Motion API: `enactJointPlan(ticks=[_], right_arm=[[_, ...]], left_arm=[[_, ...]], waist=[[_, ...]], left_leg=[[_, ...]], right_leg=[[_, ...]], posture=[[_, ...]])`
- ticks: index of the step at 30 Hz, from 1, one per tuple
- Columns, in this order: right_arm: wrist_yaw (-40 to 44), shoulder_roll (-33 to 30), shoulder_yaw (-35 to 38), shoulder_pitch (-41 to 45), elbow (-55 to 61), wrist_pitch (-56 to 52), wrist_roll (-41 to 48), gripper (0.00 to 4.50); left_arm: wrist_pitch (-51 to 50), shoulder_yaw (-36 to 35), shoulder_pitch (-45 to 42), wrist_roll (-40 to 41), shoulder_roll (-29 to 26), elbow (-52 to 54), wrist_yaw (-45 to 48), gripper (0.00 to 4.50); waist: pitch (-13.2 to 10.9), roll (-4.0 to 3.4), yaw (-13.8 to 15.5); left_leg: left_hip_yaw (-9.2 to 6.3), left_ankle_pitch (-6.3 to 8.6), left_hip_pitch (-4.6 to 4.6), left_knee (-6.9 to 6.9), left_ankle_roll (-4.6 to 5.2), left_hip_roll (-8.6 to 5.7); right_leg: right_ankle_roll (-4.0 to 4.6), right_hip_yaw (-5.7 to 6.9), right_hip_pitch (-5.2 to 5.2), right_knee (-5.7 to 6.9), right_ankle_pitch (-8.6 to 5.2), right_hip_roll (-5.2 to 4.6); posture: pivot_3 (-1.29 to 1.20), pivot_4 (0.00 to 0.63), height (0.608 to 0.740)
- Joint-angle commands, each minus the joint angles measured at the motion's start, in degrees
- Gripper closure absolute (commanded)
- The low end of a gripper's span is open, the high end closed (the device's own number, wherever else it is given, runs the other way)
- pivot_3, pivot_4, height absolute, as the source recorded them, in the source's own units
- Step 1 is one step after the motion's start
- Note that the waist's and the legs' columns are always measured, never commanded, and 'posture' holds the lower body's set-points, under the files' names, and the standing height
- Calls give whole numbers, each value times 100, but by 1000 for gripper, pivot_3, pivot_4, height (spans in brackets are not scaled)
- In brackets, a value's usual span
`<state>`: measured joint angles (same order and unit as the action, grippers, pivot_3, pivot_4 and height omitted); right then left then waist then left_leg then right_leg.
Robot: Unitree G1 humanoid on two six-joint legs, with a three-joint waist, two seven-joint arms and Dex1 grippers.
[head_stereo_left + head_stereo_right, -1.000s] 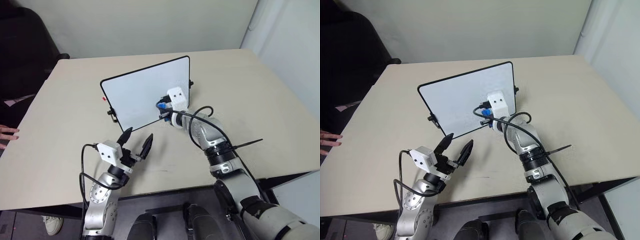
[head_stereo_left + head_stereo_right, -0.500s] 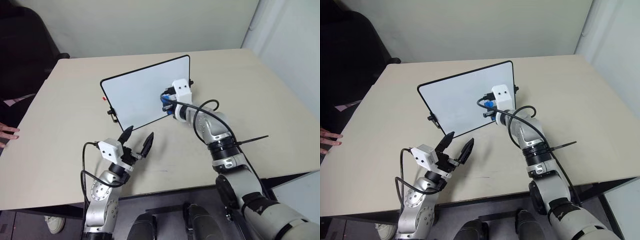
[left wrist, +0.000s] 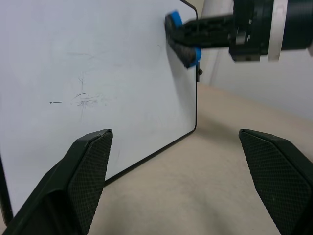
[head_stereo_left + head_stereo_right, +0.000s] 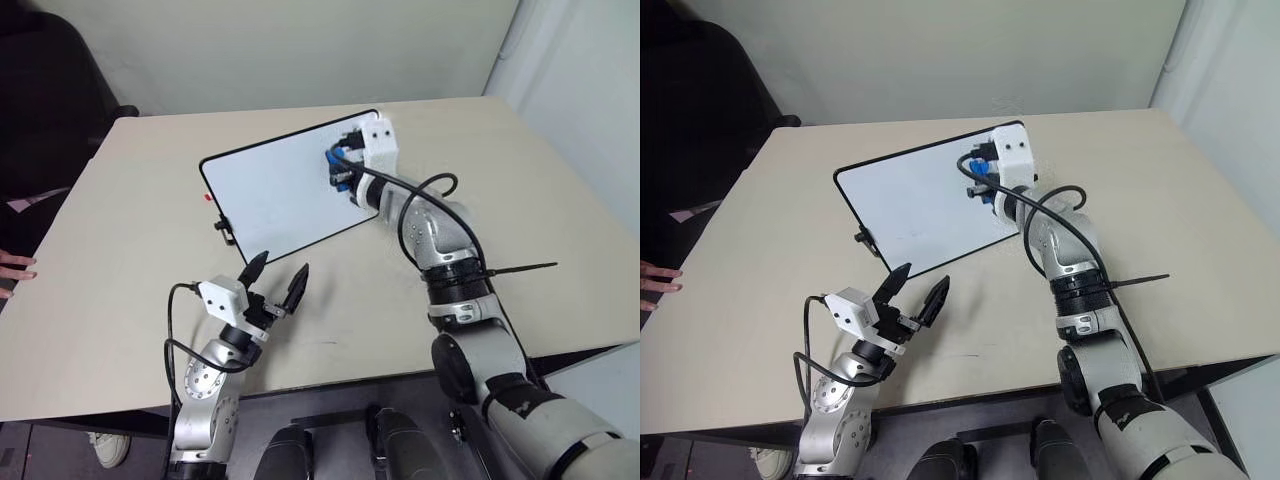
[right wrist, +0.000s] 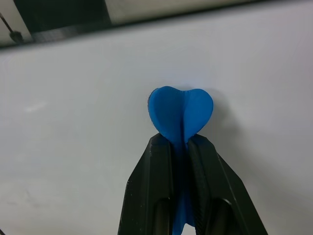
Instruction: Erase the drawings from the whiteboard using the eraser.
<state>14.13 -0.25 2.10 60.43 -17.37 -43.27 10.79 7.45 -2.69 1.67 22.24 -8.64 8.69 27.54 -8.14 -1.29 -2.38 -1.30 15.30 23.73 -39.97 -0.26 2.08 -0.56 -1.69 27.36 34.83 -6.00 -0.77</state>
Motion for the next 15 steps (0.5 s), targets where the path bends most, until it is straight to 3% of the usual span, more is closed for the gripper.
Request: enactJointPlan(ticks=[1,8,15], right_arm=[[58,73,-112,20,238,78,72,4283],[63,112,-553,-485,-25,-59,-115,4283],[112,-55,-702,-908,540,-577,-72,4283]], left_arm=[[119,-27,-25,17,14,57,56,0],[130,-37,-32,3,15,57,57,0],[116,-47,-33,21,5,72,71,0]], waist=[[0,0,0],[1,2,-1],[1,2,20]], left_leg=[[1,2,0,0,1,0],[1,9,-4,-3,3,0],[0,-2,-10,-5,5,0]], right_leg=[[1,0,1,0,0,0],[41,-1,-2,1,20,0],[7,0,-12,4,1,0]], posture=[[0,150,740],[0,150,740],[0,150,740]])
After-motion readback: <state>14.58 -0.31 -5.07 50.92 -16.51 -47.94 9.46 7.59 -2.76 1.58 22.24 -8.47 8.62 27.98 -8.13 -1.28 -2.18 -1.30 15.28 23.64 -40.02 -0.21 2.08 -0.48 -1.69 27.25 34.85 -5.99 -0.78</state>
